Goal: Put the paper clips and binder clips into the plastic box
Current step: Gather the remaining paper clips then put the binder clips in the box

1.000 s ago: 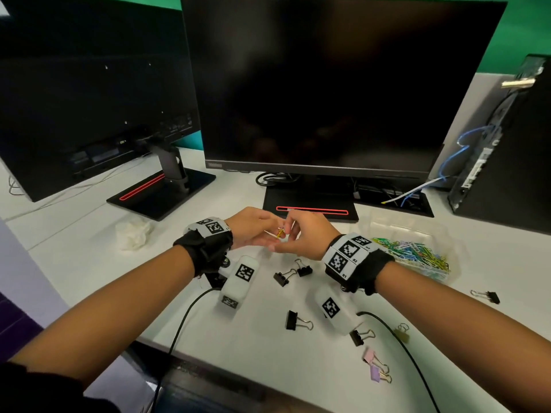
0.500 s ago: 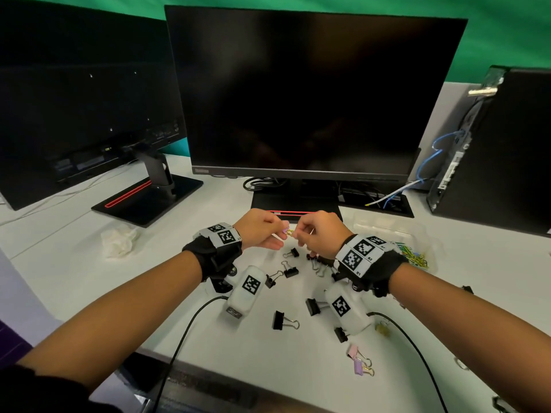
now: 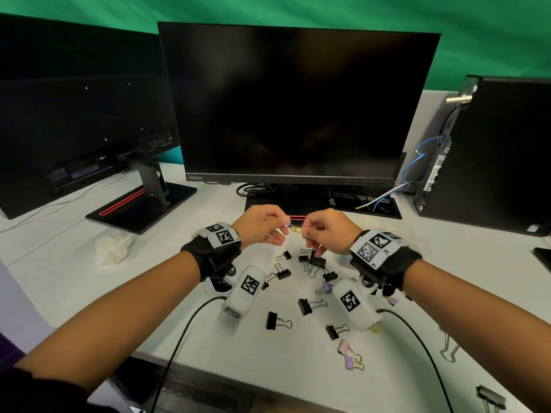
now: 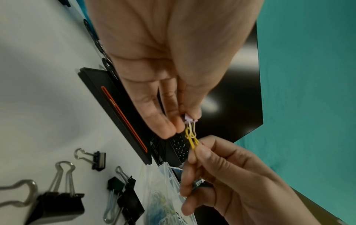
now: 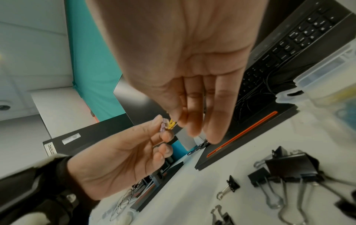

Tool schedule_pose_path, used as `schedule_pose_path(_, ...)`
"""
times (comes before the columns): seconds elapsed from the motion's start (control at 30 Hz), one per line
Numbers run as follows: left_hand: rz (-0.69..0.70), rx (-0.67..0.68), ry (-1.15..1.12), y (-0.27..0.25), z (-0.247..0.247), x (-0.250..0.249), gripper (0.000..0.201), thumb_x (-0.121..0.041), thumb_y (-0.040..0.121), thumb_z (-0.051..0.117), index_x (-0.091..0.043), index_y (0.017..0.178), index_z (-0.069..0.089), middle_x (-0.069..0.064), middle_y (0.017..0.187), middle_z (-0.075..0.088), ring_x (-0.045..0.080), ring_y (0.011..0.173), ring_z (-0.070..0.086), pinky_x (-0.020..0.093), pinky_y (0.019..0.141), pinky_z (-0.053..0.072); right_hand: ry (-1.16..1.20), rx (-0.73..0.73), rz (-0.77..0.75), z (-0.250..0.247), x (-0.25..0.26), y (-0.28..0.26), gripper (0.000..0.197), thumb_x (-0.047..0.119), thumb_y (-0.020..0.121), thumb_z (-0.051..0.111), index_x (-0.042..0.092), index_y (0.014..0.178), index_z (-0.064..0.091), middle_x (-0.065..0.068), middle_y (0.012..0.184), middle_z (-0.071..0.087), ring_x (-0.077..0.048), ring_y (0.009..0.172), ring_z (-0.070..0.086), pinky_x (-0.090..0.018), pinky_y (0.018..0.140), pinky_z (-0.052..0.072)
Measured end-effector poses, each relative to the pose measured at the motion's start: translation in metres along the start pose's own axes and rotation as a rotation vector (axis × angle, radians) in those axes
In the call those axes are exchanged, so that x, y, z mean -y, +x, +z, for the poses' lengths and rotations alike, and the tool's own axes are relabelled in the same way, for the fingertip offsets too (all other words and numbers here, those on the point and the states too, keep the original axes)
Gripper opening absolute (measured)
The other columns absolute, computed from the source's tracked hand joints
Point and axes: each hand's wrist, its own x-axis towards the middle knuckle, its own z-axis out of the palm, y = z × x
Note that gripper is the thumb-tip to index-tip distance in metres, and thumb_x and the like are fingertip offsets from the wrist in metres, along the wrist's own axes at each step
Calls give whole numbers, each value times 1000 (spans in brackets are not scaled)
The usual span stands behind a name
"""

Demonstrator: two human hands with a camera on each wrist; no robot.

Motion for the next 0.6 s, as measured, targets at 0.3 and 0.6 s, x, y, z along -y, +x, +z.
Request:
schedule_pose_path(0.3, 37, -93, 29, 3, -20, -3, 12, -14, 93, 54, -11, 83, 61, 5, 77, 64, 4, 55, 62, 17, 61, 58, -54, -50, 62, -16, -12, -9, 22, 9, 90, 51, 15, 71, 60, -3, 64, 59, -16, 58, 58, -26, 55, 55)
schedule_pose_path(0.6, -162, 95, 631, 6, -23, 23, 17, -17, 90, 58, -9, 100, 68, -1, 73, 60, 8, 60, 52, 15, 54, 48, -424, -230, 211, -60, -60, -21, 12, 12, 79, 64, 9, 77, 76, -6, 81, 73, -22, 82, 66, -31, 78, 55)
